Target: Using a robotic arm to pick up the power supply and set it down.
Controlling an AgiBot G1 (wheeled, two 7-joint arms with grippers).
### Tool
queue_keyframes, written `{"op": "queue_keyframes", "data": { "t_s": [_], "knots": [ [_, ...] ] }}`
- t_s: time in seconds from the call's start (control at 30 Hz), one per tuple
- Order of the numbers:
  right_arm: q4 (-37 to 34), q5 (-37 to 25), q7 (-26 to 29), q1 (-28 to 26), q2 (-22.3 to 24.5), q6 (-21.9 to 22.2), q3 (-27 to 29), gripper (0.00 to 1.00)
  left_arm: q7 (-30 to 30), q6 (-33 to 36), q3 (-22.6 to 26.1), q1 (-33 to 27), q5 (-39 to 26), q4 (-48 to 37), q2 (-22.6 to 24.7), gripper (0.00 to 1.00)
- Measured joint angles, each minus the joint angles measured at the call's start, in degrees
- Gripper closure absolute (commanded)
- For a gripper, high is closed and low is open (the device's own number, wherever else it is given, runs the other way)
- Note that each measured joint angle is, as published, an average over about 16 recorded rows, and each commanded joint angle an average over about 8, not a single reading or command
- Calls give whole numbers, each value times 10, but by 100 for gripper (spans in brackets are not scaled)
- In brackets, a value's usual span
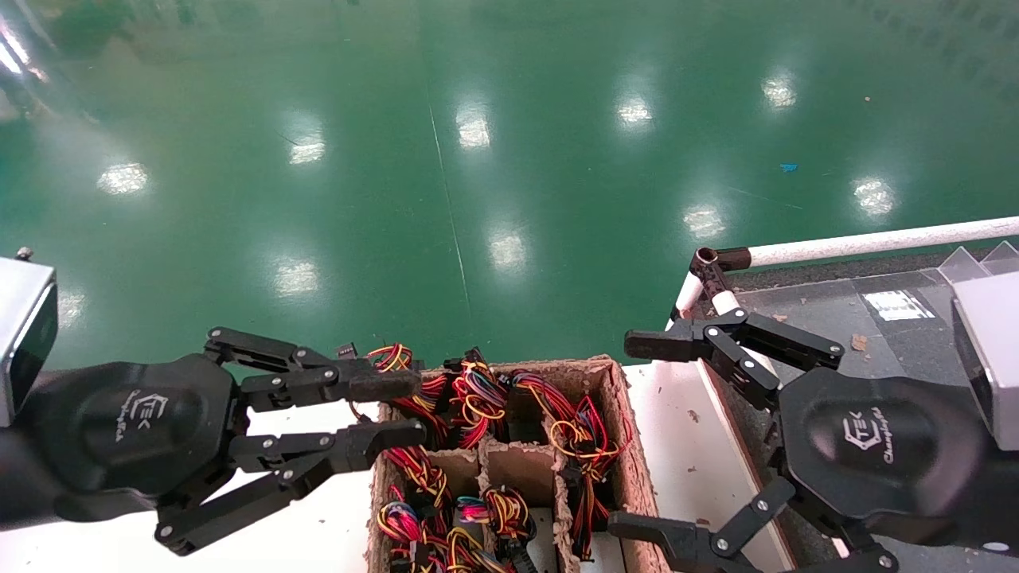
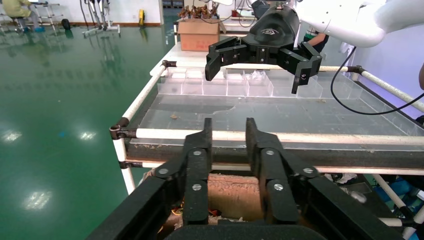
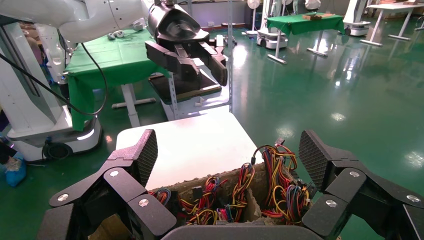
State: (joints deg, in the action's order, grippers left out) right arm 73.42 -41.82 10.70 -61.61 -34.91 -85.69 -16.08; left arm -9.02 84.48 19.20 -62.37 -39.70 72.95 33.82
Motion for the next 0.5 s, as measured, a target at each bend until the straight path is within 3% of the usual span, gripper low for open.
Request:
{"op": "queue_keyframes", "data": {
  "t_s": [0.3,0.33,0.5],
  "knots": [
    [0,0,0,0,0,0,0,0,0,0,0,0,0,0,0,100],
    [0,0,0,0,0,0,0,0,0,0,0,0,0,0,0,95],
    [0,0,0,0,0,0,0,0,0,0,0,0,0,0,0,32]
  ]
}}
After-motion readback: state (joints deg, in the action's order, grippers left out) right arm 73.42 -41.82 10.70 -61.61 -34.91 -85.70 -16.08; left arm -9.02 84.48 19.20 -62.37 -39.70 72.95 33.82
